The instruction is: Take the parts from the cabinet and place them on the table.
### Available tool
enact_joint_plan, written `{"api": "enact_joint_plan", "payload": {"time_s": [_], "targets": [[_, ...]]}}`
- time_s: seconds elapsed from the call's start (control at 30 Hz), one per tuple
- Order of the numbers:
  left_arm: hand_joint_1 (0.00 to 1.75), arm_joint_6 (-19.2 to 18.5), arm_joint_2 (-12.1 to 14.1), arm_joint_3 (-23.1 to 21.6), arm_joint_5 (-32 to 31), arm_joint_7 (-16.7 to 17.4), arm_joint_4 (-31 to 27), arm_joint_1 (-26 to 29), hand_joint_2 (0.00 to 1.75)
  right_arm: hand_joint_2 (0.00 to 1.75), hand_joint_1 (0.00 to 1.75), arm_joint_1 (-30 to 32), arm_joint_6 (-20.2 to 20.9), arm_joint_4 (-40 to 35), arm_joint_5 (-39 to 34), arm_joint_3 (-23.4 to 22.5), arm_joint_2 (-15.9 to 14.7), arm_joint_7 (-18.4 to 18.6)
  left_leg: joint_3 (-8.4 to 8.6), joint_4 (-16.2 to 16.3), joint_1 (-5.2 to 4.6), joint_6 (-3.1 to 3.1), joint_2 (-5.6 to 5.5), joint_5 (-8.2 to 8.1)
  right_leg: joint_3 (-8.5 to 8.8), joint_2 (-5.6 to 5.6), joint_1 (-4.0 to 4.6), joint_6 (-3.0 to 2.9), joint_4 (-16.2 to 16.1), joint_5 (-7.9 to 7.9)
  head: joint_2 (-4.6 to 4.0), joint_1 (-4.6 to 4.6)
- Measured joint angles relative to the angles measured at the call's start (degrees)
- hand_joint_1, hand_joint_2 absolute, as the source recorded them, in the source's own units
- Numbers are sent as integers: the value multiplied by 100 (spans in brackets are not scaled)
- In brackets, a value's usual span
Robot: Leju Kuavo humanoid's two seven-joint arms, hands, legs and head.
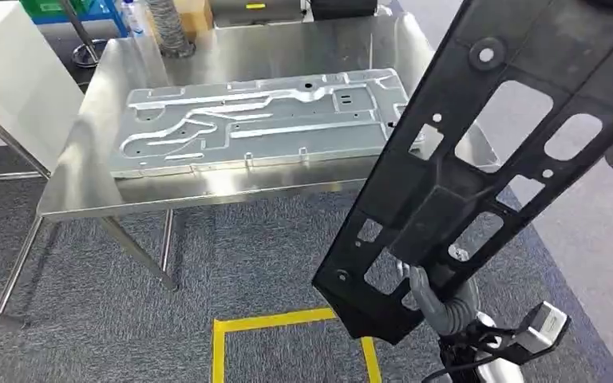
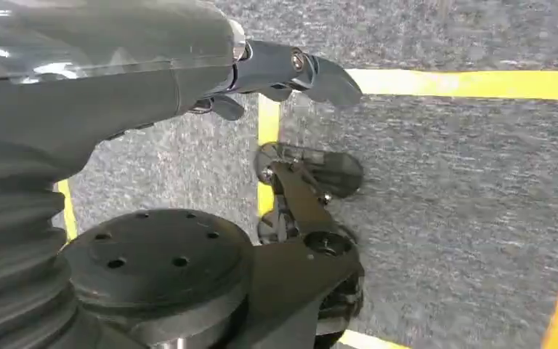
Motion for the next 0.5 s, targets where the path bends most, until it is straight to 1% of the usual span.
{"api": "enact_joint_plan", "payload": {"time_s": [0.03, 0.07, 0.1, 0.13, 0.17, 0.2, 0.23, 0.27, 0.3, 0.33, 0.37, 0.4, 0.43, 0.47, 0.5], "targets": [[0, 0, 0, 0, 0, 0, 0, -13, 175, 175, 164, 0, 4, -4, -4, -2, 0, -7, -256, 428, 9, -32, 15, -105, 50, -9, 9, -19, -27, -28, 0, 0], [0, 0, 0, 0, -7, 0, 0, -13, 175, 175, 164, 3, 4, -7, -9, -2, 0, -9, -572, 909, 23, -47, 24, -281, 105, -11, 24, -29, -50, -64, 0, 0], [0, 0, -2, 0, -9, 0, 0, 0, 175, 175, 164, 5, 4, -7, -11, -2, 0, -9, -813, 1239, 26, -47, 25, -435, 149, -11, 37, -37, -59, -102, 0, 0], [0, 0, -4, 0, -9, 2, 0, 17, 175, 175, 164, 6, 4, -7, -11, -2, 0, -9, -1008, 1418, 27, -39, 26, -517, 208, -4, 52, -44, -63, -152, 0, 0], [0, 0, -7, 0, -9, 2, 0, 30, 175, 175, 164, 6, 4, -7, -13, 0, 0, -9, -1069, 1343, 27, -35, 25, -489, 279, 3, 68, -46, -64, -208, 0, 0], [0, -2, -7, 0, -11, 2, 0, 35, 175, 175, 164, 6, 4, -9, -15, -2, 0, -9, -1030, 1045, 25, 11, 25, -338, 369, 12, 88, -49, -66, -274, 0, 0], [0, -2, -9, 0, -11, 0, 0, 34, 175, 175, 164, 6, 4, -13, -13, -2, 0, -9, -921, 603, 10, 79, 24, -61, 473, 12, 119, -49, -71, -347, 0, 0], [0, -2, -9, 0, -11, 0, 0, 35, 175, 175, 164, 6, 4, -15, -15, -2, 0, -11, -807, 138, -13, 163, 22, 326, 556, 10, 135, -52, -85, -419, 0, 0], [0, 0, 4, 0, -11, 0, 0, 47, 175, 175, 164, 5, 2, -13, -18, 0, 0, -13, -764, -235, -57, 264, 10, 839, 618, 10, 125, -49, -92, -490, 0, 2], [0, 0, 9, 0, -13, -2, 0, 51, 175, 175, 164, 6, 2, -11, -15, -2, 0, -13, -746, -215, -105, 235, 8, 659, 668, 48, 127, 4, -114, -539, 0, 0], [0, -2, 9, 0, -24, -9, 0, 51, 175, 175, 164, 2, -2, -17, -24, -2, 0, -22, -668, -245, -138, 233, 21, 645, 686, 40, 97, 50, -141, -585, 0, 2], [0, 0, 9, 0, -24, -15, 0, 50, 175, 175, 164, 18, -2, -24, -26, -2, 0, -22, -622, -323, -153, 267, 20, 635, 767, 35, 77, 78, -100, -555, 0, 0], [0, -2, 11, 0, -31, -20, -2, 46, 175, 175, 164, 22, -15, -35, -26, -2, 0, -24, -550, -375, -171, 306, 24, 586, 783, 33, 63, 119, -80, -475, 0, 0], [0, -2, 4, -2, -37, -33, 0, 31, 175, 175, 164, 13, -33, -53, -26, -2, 0, -26, -383, -469, -121, 332, 12, 592, 739, 26, 53, 132, 86, -449, 0, 0], [0, -2, 7, -2, -44, -39, -2, 26, 175, 175, 164, 6, -33, -57, -24, -2, 0, -26, -289, -505, -113, 360, 15, 553, 553, 24, 63, 147, 472, -332, 0, 2]]}}
